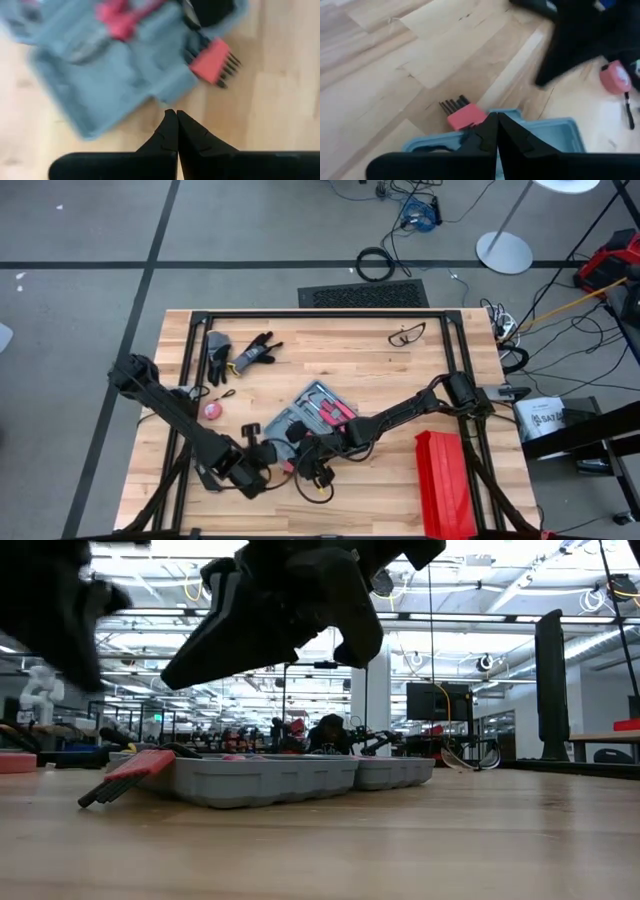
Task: Prefit tool cases
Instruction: Put the red allen wrench into the gray prefit tools case
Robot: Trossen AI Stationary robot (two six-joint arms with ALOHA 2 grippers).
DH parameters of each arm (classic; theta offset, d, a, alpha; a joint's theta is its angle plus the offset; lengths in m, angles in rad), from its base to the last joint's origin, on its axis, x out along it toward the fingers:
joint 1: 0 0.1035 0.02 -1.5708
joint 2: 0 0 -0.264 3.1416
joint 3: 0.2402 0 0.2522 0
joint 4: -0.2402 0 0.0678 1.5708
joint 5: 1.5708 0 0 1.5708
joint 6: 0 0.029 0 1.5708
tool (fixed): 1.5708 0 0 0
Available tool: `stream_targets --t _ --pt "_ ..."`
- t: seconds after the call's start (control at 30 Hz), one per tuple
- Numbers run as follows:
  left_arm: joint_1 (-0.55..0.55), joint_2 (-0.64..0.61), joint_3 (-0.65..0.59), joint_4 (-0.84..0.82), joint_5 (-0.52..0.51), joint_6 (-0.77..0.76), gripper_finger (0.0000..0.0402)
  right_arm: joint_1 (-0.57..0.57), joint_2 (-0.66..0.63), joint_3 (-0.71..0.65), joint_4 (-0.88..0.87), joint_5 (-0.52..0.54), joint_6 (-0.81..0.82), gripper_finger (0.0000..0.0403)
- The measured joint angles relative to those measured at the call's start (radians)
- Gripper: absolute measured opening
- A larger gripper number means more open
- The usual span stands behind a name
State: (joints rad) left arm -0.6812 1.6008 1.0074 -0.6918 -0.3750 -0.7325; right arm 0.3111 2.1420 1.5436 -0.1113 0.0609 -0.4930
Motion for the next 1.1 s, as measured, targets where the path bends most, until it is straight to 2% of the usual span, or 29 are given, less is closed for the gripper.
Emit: stream_targets --t 0.1,0.2,0.43,0.53,0.67,0.77,0.97,1.1 --pt "-0.029 -0.042 0.046 -0.085 -0.124 -0.065 0.0 -0.002 -0.001 0.002 -0.013 -0.004 -0.008 0.0006" --pt "-0.062 -0.095 0.094 -0.098 -0.262 -0.071 0.0 0.004 -0.001 0.002 -0.034 -0.009 -0.005 0.0023" --pt "-0.088 -0.176 0.156 -0.097 -0.515 -0.029 0.0 0.042 0.004 0.002 -0.038 -0.002 -0.107 0.01" --pt "-0.089 -0.182 0.159 -0.096 -0.577 -0.01 0.0 0.069 0.025 0.002 -0.021 0.07 -0.177 0.0132" --pt "-0.087 -0.181 0.159 -0.094 -0.605 -0.014 0.0 0.113 0.066 0.002 0.011 0.171 -0.313 0.016" --pt "-0.087 -0.178 0.159 -0.079 -0.606 -0.019 0.0 0.143 0.09 0.002 0.064 0.219 -0.353 0.0169" --pt "-0.087 -0.178 0.159 -0.025 -0.607 -0.001 0.0 0.164 0.132 0.002 0.151 0.373 -0.4 0.0168" --pt "-0.087 -0.178 0.159 -0.005 -0.607 0.015 0.0 0.166 0.142 0.002 0.151 0.417 -0.42 0.0166"
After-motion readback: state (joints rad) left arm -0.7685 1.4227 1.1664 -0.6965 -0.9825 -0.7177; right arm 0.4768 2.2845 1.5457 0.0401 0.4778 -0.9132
